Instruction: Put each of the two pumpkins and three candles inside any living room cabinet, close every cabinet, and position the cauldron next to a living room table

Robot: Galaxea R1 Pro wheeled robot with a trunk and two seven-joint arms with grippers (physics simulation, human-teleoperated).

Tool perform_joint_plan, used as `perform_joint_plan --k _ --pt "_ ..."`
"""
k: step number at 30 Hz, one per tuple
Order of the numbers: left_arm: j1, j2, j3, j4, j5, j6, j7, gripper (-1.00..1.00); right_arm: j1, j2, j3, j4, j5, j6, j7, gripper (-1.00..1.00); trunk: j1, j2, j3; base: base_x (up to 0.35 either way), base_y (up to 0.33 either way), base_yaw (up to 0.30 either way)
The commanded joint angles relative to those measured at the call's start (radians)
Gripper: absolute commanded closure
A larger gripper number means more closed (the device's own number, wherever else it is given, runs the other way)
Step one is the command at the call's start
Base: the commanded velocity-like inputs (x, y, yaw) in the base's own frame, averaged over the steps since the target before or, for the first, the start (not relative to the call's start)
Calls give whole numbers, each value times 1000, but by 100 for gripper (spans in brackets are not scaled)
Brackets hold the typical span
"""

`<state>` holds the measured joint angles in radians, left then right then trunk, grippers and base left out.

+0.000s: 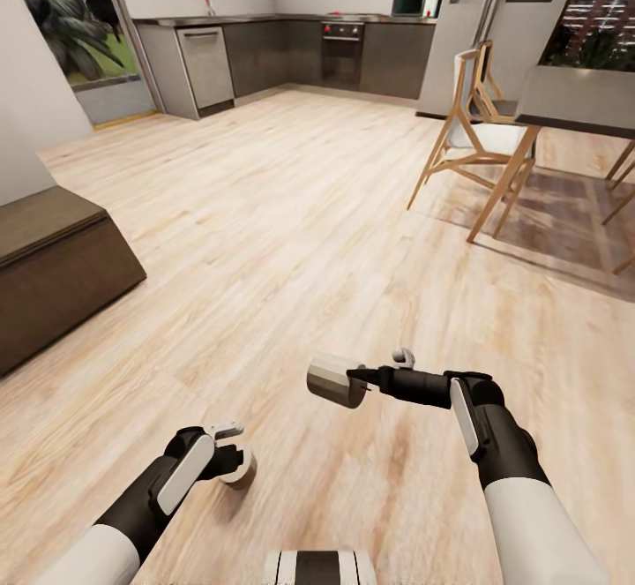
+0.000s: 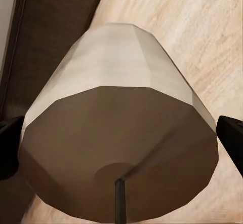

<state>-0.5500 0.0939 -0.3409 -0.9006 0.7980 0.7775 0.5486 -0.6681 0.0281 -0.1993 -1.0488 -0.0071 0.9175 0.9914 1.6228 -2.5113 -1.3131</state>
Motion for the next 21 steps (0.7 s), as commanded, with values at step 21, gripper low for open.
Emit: perform_joint_plan --k 21 --pt "-1 3 -7 -1 3 0 -88 -100 -1 2 -2 1 -1 9 1 100 6 -4 -59 0 0 0"
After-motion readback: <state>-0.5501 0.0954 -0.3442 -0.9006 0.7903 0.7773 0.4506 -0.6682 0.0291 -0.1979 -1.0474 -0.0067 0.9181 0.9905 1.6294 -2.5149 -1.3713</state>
